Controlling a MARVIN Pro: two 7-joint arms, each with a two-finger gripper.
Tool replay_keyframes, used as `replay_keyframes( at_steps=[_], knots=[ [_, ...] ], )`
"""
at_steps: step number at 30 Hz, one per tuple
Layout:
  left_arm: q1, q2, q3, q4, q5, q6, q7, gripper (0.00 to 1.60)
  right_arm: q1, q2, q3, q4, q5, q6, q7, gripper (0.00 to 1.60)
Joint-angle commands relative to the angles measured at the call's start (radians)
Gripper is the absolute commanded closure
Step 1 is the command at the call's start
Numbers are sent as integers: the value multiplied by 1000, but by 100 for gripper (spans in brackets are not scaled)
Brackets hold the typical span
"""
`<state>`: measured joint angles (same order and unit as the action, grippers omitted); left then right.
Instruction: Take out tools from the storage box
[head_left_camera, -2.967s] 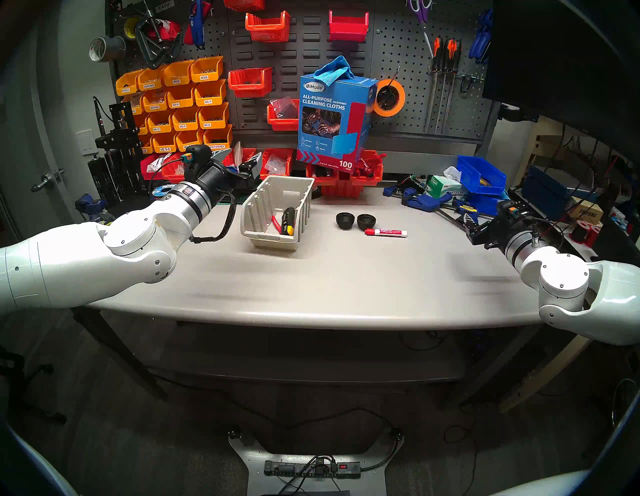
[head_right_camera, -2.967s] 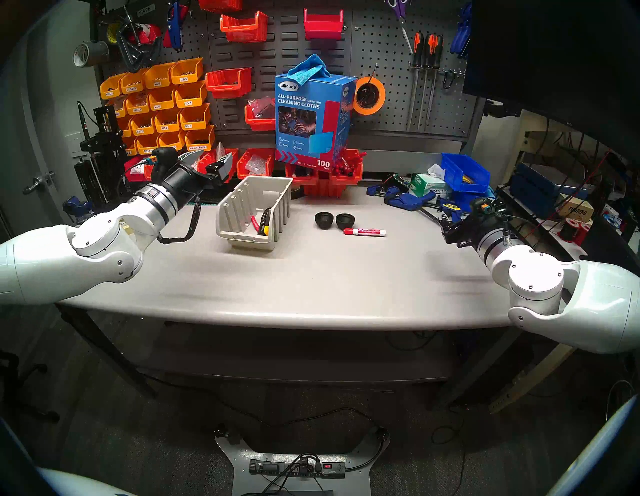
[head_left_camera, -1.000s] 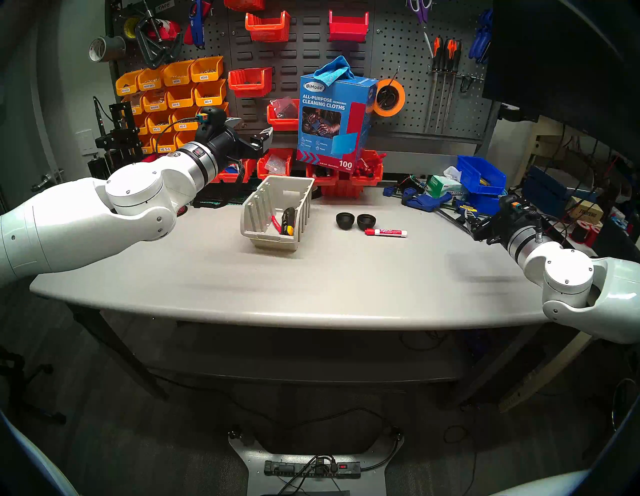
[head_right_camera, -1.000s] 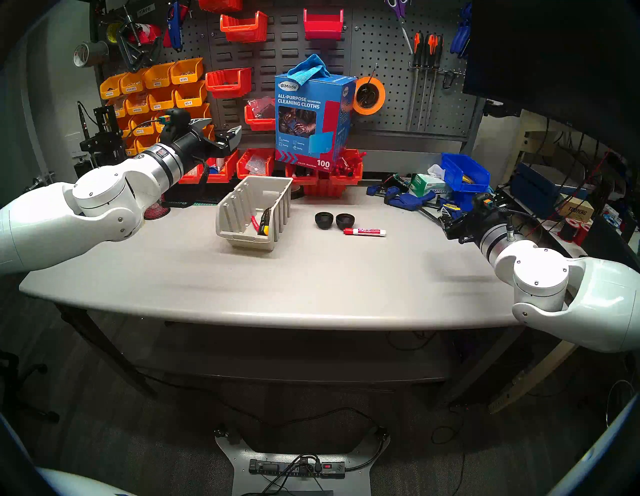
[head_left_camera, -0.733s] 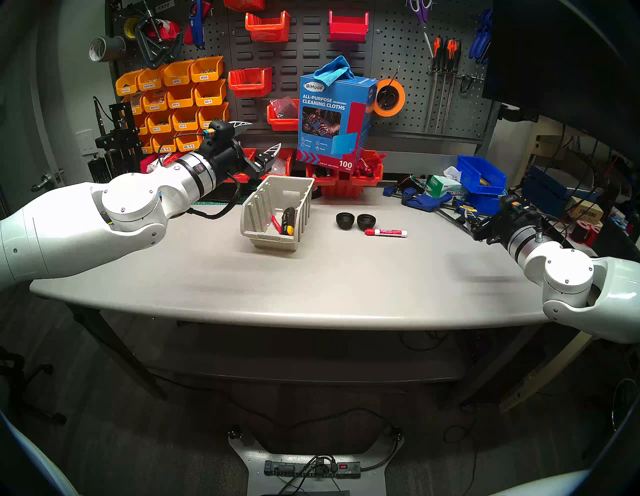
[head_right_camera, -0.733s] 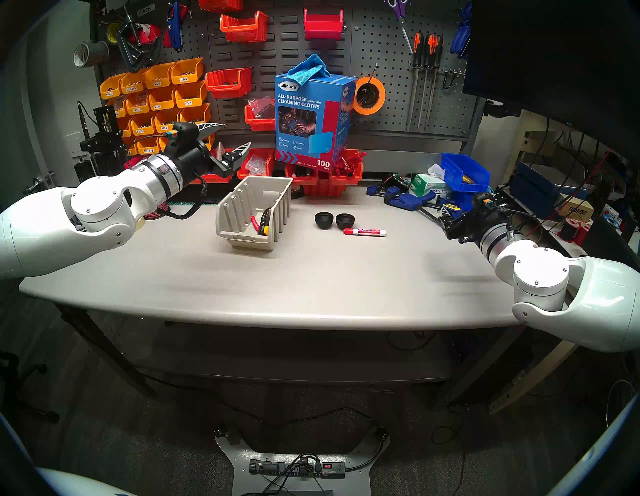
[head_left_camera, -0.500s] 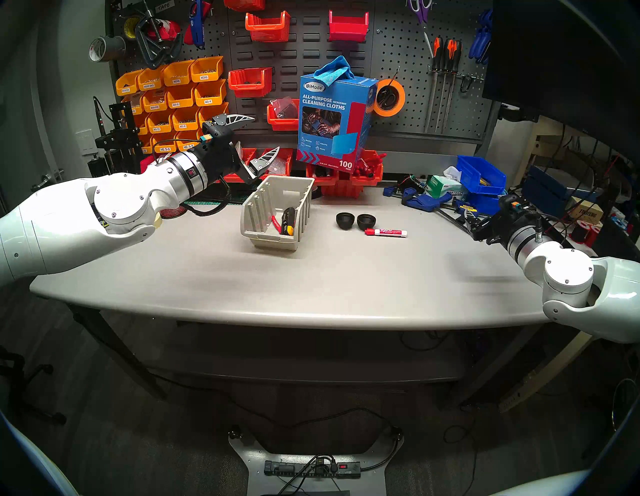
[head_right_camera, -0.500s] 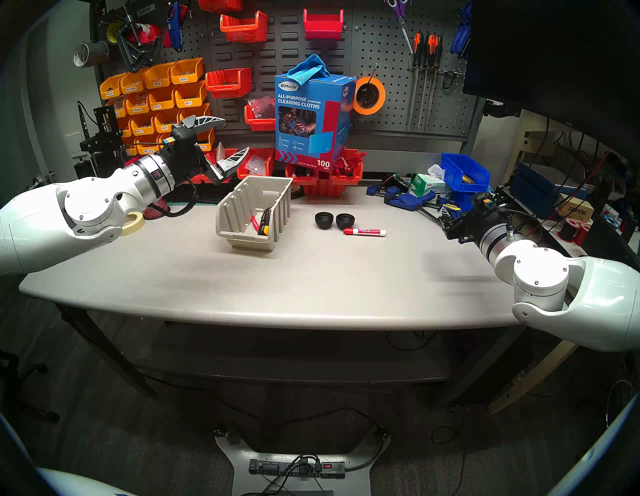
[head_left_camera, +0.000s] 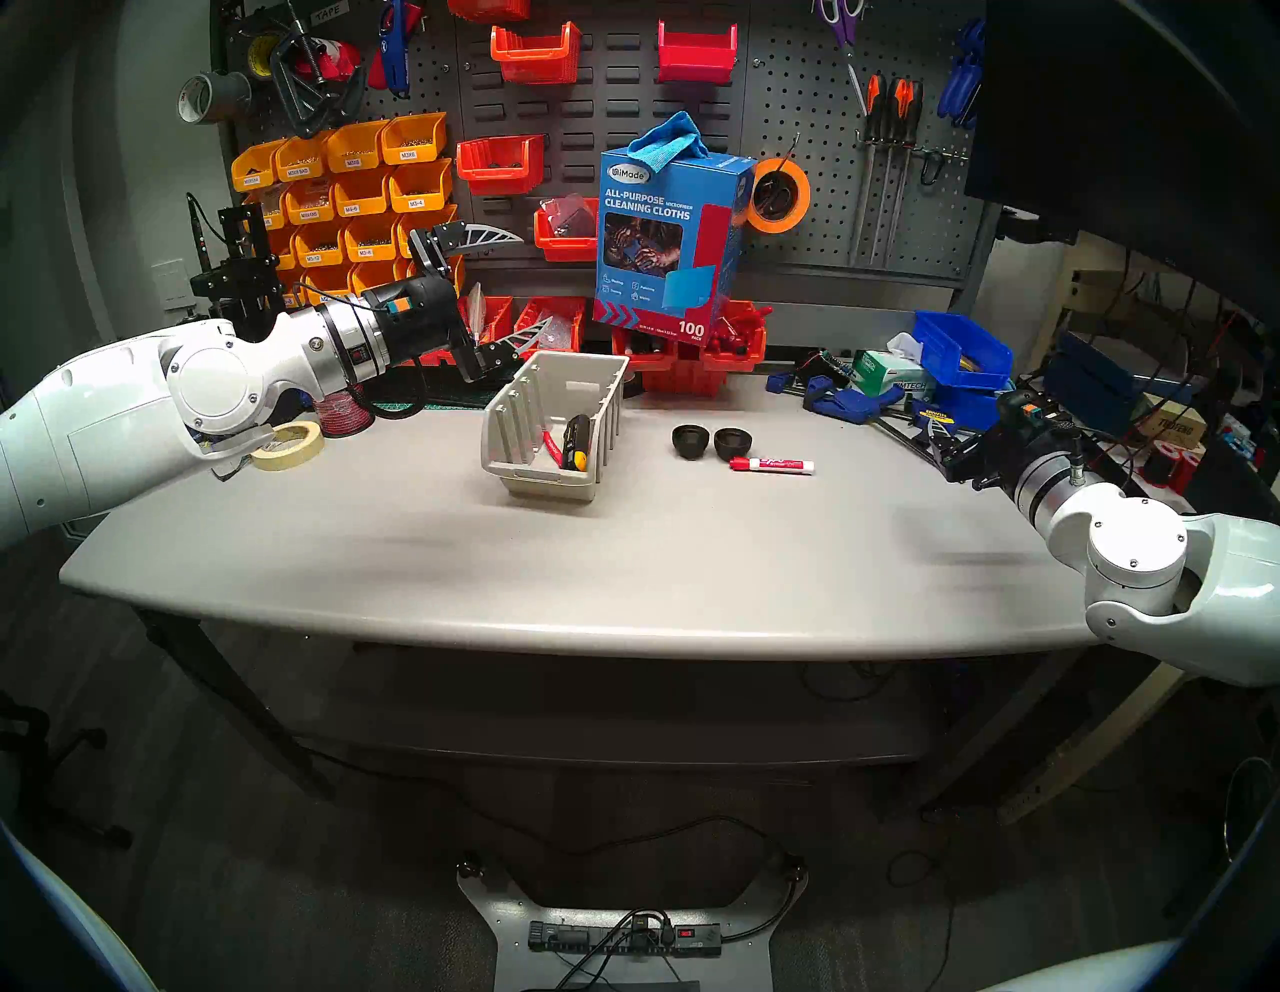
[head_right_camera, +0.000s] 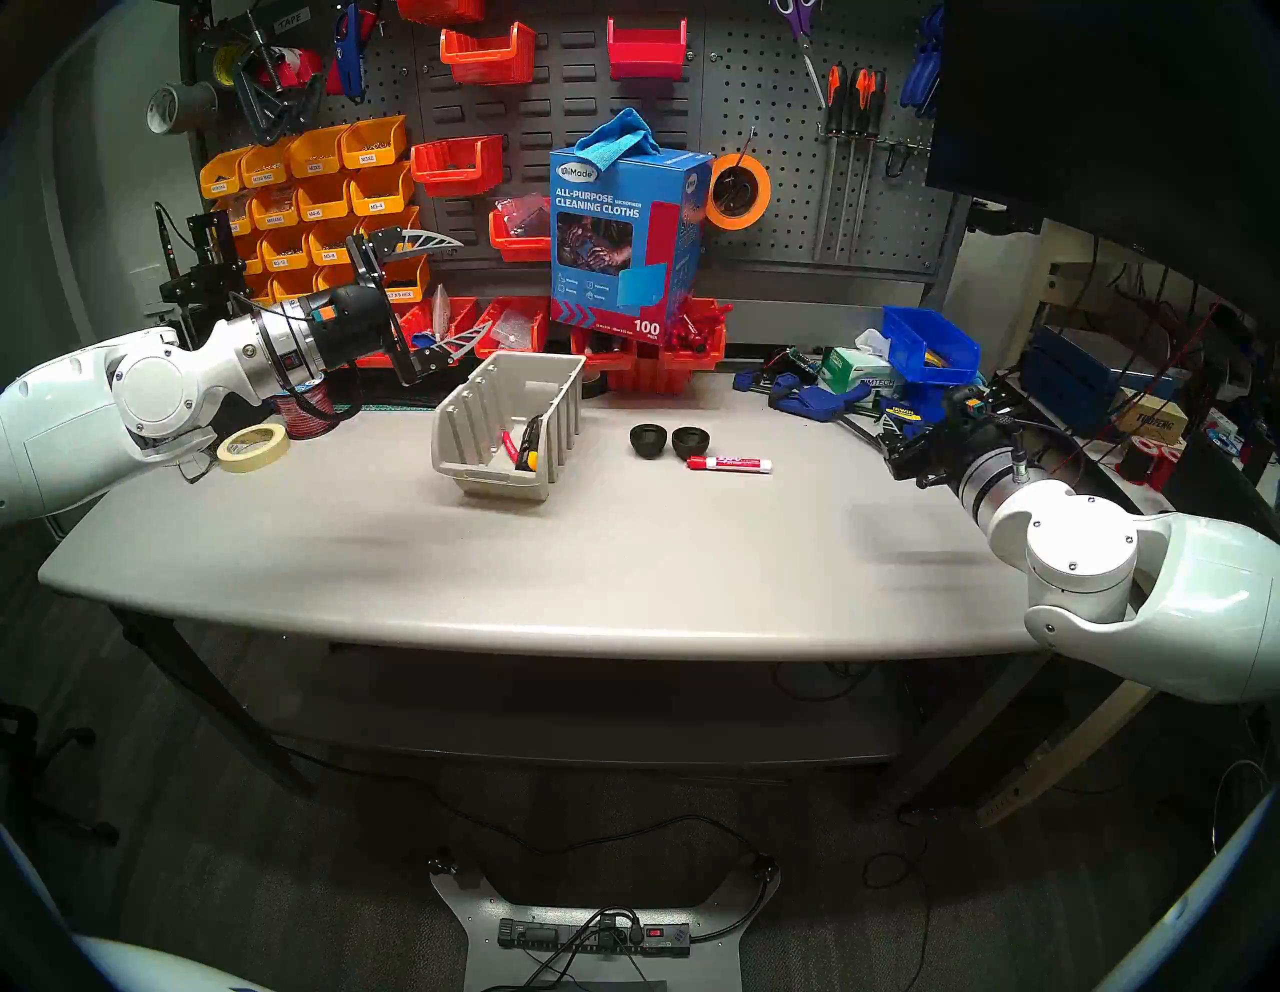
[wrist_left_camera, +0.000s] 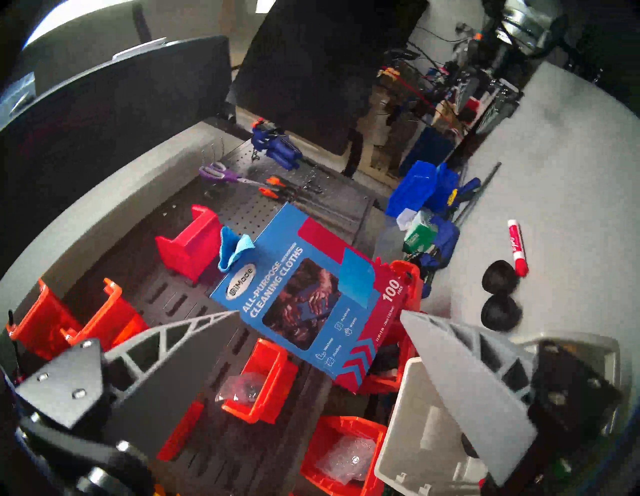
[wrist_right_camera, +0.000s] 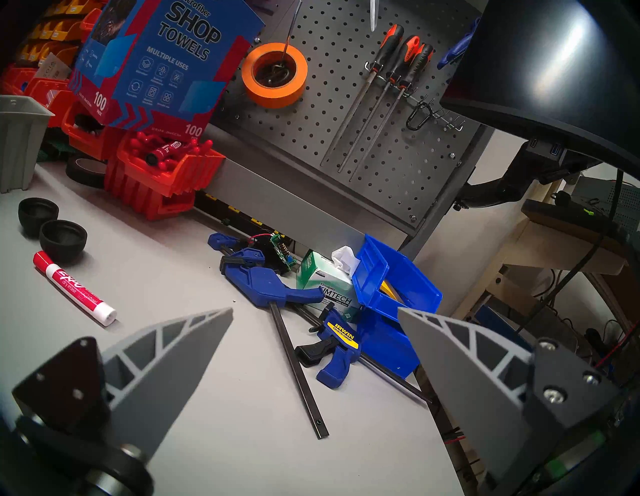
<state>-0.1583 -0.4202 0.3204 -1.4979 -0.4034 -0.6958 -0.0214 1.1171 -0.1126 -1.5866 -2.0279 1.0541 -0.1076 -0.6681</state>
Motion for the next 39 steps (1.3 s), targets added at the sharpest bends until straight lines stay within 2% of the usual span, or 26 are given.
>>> replay_keyframes(
  at_steps=[1,6,8,9,11,24,27,29,31,39],
  knots=[
    [-53,-24,-30,50,98,-85,-29,0,13,-2,9,3,-1,-3,-3,0],
    [-69,-46,-48,108,217,-200,-59,0,14,-4,8,3,-1,-3,-3,0],
    [-70,-51,-50,115,234,-210,-63,0,14,-4,8,3,-1,-4,-3,0],
    [-72,-60,-56,133,271,-243,-69,0,15,-4,8,3,-1,-4,-3,0],
    [-73,-70,-62,150,310,-264,-74,0,15,-5,8,4,-1,-4,-3,0],
    [-68,-114,-100,206,533,-264,-50,0,18,-7,5,4,0,-8,-5,0],
    [-82,-113,-102,201,575,-264,-63,0,17,-7,5,4,0,-8,-5,0],
    [-111,-118,-108,188,645,-264,-87,0,16,-8,4,4,0,-8,-5,0],
    [-118,-119,-111,184,660,-264,-90,0,16,-8,4,4,0,-8,-5,0],
    [-177,-154,-134,134,807,-264,-135,0,14,-10,2,4,0,-9,-5,0]
  ],
)
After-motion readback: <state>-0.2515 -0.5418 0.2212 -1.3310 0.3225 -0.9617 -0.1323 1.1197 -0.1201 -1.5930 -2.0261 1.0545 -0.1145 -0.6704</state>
